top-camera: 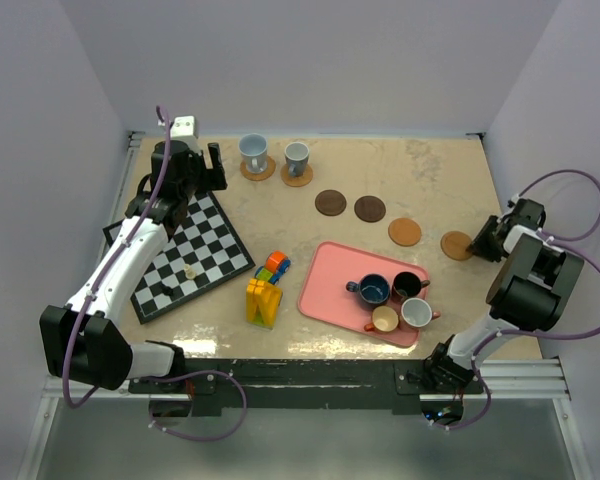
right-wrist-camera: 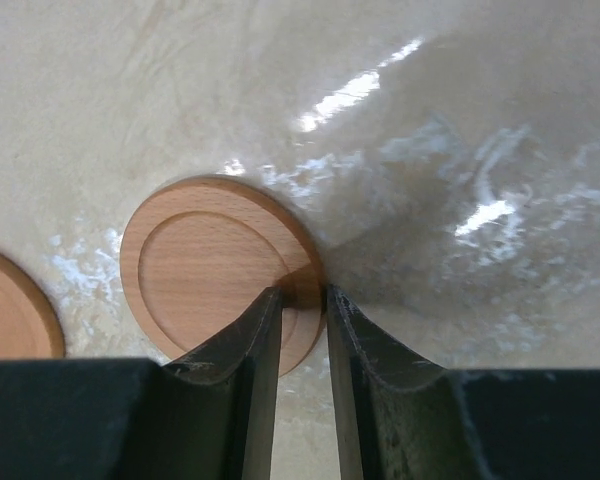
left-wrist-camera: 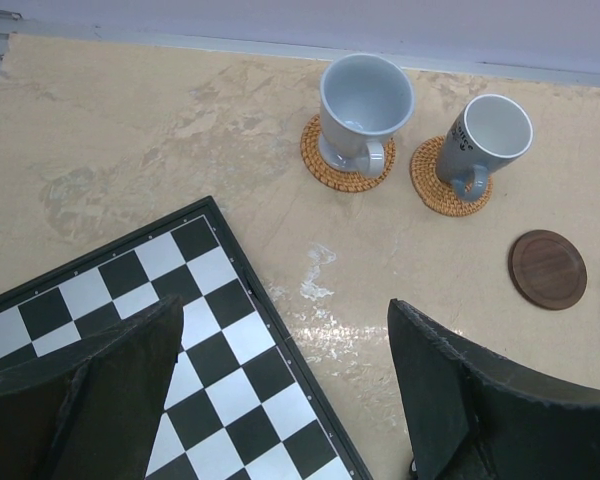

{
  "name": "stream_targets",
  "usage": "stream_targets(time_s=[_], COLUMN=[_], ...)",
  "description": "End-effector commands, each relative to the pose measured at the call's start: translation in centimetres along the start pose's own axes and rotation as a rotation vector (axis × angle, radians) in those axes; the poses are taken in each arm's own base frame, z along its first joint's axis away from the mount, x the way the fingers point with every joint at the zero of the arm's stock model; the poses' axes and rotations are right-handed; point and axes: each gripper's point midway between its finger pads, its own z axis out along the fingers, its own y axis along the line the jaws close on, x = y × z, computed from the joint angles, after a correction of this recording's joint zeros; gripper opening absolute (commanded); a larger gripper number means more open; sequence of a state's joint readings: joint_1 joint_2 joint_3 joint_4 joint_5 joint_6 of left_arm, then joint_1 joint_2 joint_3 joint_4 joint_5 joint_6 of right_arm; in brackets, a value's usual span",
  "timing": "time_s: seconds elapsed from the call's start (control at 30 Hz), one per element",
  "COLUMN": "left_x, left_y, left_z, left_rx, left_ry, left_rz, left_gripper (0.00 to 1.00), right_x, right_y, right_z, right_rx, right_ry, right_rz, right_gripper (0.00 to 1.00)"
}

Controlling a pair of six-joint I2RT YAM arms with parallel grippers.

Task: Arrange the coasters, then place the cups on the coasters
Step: Move the coaster to the center of the board.

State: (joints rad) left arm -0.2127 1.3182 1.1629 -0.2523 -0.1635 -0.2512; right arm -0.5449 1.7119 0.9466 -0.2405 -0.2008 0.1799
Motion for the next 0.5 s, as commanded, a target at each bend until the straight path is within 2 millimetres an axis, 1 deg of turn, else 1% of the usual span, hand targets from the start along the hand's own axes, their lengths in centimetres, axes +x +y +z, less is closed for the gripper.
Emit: stream_targets(time_s=[0.0,0.13,0.3,0.37,0.47], left_x=[-0.6,-0.5,-0.5,-0.4,-0.6], left_y=[-0.6,-0.5,-0.5,-0.5,-0.4], left_z=[-0.1,-0.1,-0.1,-0.1,-0.1], left_rx=[0.025,0.021,0.020,0.021,0.019], left_ry=[-0.030,-0.028,-0.028,-0.026,-0.030], left_rz=[-0.024,-0.024,-0.025,-0.024,-0.023], left_gripper=[0.88,0.88,0.88,0.88,0.88], right_x=[5.9,6.6,6.9,6.9,6.2], right_y=[1.1,1.4,1.3,1.5,2.6], right_z=[1.4,1.5,1.3,1.2,0.7], right_rx=[0.001,0.017,0.036,0.033,0.027], right_ry=[0.177,0.197,0.207,0.207,0.191], right_rz=[-0.007,-0.016,-0.011,-0.018,-0.045], right_gripper=[0.27,0.27,0.26,0.26,0.27])
